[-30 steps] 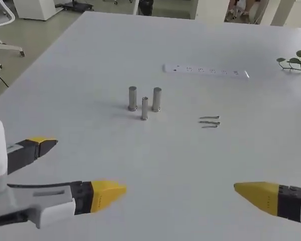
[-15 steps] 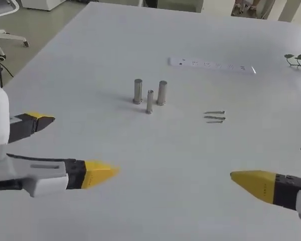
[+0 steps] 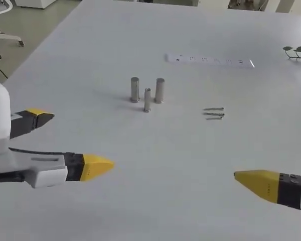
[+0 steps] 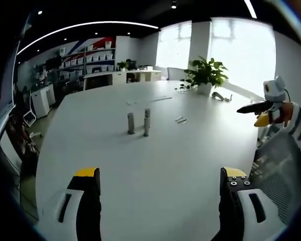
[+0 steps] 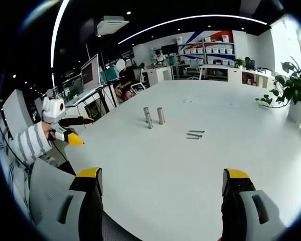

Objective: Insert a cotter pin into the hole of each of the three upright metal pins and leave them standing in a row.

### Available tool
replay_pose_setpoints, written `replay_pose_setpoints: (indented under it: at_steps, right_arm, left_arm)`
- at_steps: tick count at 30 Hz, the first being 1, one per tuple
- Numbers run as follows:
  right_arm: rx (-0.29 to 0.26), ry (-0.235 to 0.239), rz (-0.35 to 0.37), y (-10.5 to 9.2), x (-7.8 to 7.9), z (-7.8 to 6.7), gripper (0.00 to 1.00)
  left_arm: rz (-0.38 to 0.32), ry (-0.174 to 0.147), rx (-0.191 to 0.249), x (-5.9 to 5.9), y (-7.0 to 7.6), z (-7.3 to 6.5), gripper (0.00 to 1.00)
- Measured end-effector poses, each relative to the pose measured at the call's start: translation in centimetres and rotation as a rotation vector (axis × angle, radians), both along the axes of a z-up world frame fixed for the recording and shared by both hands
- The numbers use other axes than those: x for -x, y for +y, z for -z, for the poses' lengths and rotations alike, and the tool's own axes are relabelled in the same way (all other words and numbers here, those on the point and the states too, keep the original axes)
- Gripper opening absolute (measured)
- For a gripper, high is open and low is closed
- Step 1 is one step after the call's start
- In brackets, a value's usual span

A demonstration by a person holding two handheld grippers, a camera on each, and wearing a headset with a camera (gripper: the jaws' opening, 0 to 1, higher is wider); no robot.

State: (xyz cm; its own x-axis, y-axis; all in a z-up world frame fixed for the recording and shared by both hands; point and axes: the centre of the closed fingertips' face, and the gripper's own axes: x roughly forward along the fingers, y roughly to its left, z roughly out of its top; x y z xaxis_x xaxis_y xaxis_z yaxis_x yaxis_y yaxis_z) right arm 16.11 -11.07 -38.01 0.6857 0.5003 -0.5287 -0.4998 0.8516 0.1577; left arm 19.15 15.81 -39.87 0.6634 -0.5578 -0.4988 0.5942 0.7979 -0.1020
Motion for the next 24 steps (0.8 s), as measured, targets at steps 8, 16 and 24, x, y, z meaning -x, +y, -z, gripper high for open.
replay_pose_setpoints:
  at_steps: [8,16,24]
  right_arm:
    - [0.005,0.007,0.021,-0.6,0.1,0.1,0.98]
    - [-0.013,0.015,0.034,-0.8,0.1,-0.2,0.96]
    - [-0.008,0.02,0.04,-1.2,0.3,0.0,0.96]
  left_arm:
    - [0.039,-0.006,0.004,-1.0,-1.2,-0.4,0.99]
    - [0.06,-0.019,0.013,-2.1,-2.1,-1.0,0.97]
    - [0.091,-0.025,0.009,-3.0,-3.2,-1.1,0.94]
